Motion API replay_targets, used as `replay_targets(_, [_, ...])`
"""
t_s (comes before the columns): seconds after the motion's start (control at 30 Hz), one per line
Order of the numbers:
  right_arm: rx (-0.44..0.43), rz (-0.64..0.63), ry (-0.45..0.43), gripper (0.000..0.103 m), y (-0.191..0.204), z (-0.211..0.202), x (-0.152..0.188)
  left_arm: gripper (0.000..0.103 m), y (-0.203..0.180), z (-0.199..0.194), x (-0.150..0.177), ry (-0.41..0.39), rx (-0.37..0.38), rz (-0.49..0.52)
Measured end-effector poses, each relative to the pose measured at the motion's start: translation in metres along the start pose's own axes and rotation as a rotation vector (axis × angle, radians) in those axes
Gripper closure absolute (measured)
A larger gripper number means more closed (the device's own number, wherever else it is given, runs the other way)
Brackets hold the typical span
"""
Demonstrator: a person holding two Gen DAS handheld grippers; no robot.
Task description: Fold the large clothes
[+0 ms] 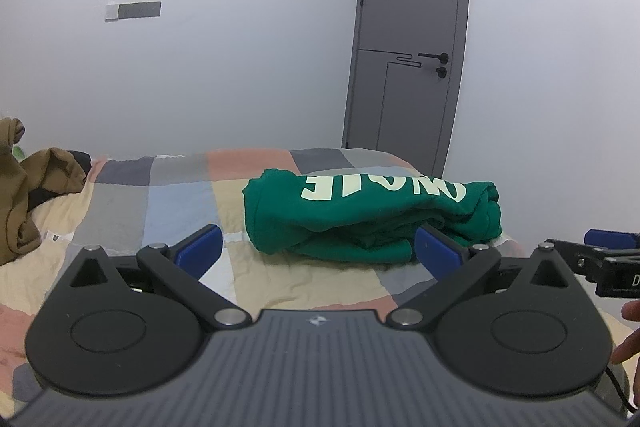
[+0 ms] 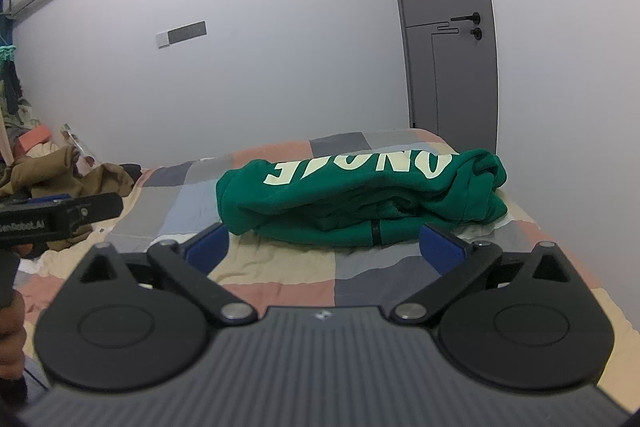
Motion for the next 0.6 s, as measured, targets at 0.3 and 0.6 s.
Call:
replay_targets(0.3, [0.005,-0.01,-0.001,0.0,0.0,0.0004,0.0003,0.0,-0.0003,-0.0026,-0.0009,-0.004,-0.005,-0.012])
replay_targets(0.6, [0.003,-0.007,0.0,0.0,-0.003,0.0002,-0.0029,0.0,-0.0004,-0.0062,-0.0017,-0.011,-0.009,-0.027])
Point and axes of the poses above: each gripper's, at about its wrist camera, not at the fingertips, and z roughly the way its jaws point, y to its left, x to its underside, the point moved 3 cm from there along z, roughly the way its jaws point, and after that the axes turned 7 degrees about -x, right-handed, at the moved point
